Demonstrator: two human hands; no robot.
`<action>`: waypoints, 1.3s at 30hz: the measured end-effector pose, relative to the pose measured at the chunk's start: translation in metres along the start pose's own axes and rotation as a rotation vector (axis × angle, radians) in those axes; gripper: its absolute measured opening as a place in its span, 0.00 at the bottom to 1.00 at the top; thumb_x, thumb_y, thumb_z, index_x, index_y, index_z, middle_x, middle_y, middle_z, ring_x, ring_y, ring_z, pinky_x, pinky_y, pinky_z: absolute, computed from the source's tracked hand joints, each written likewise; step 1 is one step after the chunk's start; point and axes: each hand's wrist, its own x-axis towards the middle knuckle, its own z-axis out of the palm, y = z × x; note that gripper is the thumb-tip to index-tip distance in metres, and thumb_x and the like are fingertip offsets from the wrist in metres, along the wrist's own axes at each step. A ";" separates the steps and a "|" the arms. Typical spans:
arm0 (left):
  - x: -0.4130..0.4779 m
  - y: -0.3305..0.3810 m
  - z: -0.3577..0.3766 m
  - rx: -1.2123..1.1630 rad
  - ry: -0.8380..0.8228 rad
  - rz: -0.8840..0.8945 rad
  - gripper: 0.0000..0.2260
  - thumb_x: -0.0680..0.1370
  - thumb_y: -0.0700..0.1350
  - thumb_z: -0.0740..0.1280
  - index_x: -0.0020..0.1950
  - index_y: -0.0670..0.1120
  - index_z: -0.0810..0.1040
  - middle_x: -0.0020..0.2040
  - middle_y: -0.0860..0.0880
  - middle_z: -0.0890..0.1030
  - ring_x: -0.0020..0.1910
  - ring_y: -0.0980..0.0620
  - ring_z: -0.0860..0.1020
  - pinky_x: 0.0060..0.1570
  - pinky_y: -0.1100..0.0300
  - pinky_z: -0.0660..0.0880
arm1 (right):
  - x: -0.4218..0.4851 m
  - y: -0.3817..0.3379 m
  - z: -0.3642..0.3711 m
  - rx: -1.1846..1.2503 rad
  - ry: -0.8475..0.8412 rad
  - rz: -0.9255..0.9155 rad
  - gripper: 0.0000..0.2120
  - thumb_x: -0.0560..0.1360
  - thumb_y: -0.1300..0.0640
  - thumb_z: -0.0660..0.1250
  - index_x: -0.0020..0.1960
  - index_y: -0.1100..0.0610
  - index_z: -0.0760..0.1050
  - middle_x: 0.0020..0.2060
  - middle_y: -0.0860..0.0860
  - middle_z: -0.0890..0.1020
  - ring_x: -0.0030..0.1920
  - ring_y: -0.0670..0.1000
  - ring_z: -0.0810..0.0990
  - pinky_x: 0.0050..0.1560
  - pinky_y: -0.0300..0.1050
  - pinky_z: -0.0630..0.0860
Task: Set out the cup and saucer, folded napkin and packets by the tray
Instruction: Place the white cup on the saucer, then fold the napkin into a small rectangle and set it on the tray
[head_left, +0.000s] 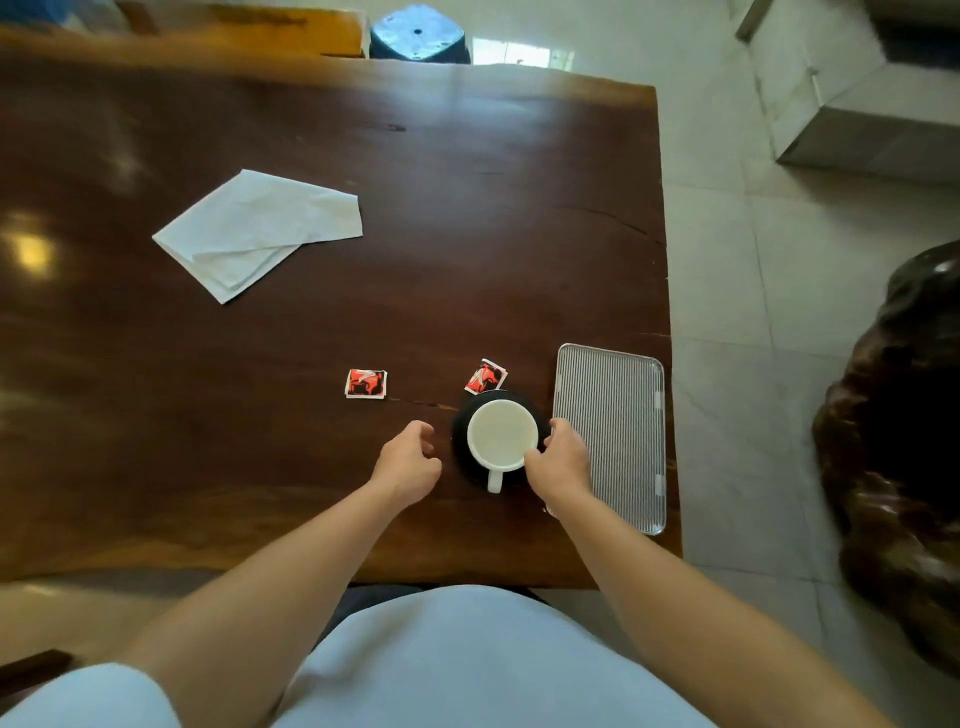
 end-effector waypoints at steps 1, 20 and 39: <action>-0.002 -0.003 -0.003 0.000 0.013 0.002 0.23 0.79 0.38 0.68 0.73 0.49 0.68 0.63 0.47 0.77 0.55 0.48 0.80 0.54 0.50 0.82 | -0.002 -0.003 0.000 -0.003 0.027 -0.020 0.25 0.77 0.61 0.69 0.73 0.55 0.67 0.62 0.54 0.77 0.60 0.53 0.77 0.48 0.43 0.77; -0.020 -0.063 -0.093 0.147 0.295 -0.018 0.07 0.80 0.43 0.66 0.57 0.50 0.73 0.51 0.51 0.78 0.48 0.52 0.78 0.48 0.55 0.80 | -0.025 -0.102 0.056 -0.194 -0.211 -0.460 0.09 0.77 0.57 0.66 0.56 0.54 0.79 0.49 0.50 0.82 0.49 0.51 0.80 0.51 0.49 0.80; 0.058 -0.182 -0.190 0.073 0.218 -0.221 0.05 0.80 0.45 0.64 0.55 0.53 0.73 0.51 0.53 0.78 0.47 0.54 0.77 0.48 0.54 0.79 | -0.023 -0.245 0.190 -0.575 -0.466 -0.630 0.08 0.80 0.58 0.64 0.58 0.54 0.77 0.54 0.51 0.80 0.53 0.53 0.80 0.47 0.44 0.75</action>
